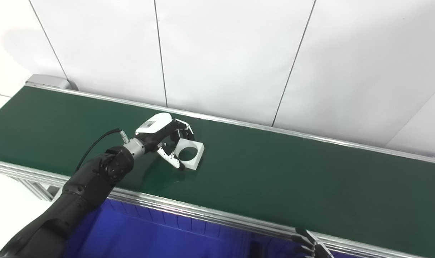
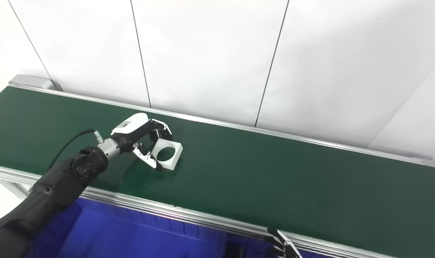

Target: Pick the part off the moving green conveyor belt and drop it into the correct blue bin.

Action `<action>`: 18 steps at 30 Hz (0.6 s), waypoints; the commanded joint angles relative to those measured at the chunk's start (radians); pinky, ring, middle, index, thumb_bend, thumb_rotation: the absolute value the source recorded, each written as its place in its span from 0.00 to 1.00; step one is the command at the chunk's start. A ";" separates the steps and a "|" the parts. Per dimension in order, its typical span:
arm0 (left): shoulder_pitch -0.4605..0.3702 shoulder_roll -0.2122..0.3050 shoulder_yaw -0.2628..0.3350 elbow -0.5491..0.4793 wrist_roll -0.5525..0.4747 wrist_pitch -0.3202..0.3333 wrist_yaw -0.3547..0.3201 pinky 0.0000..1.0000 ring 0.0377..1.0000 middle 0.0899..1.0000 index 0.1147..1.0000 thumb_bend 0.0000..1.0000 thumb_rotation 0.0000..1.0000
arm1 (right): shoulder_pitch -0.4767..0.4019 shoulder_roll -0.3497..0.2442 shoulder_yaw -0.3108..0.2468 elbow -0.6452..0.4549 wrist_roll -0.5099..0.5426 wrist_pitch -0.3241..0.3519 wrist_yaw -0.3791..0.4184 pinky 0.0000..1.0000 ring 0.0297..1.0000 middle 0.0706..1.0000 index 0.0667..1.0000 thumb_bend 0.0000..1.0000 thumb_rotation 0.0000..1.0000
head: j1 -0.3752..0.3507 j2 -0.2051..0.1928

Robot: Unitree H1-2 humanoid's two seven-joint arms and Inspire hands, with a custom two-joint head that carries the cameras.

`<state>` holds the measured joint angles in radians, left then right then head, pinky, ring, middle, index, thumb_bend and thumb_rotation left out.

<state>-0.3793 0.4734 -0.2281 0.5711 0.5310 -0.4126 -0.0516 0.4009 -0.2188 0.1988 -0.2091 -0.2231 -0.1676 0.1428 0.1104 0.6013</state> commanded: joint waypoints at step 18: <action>0.231 0.141 0.023 -0.474 -0.295 -0.057 0.162 0.45 0.41 0.44 0.46 0.50 0.00 | 0.029 0.040 -0.001 -0.076 -0.033 -0.038 -0.027 0.68 0.76 0.80 0.88 0.89 0.12 | -0.198 0.134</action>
<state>-0.1547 0.5824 -0.2080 0.1370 0.2604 -0.4488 0.0762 0.4255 -0.1863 0.2015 -0.2554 -0.2573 -0.1668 0.1378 -0.0826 0.7314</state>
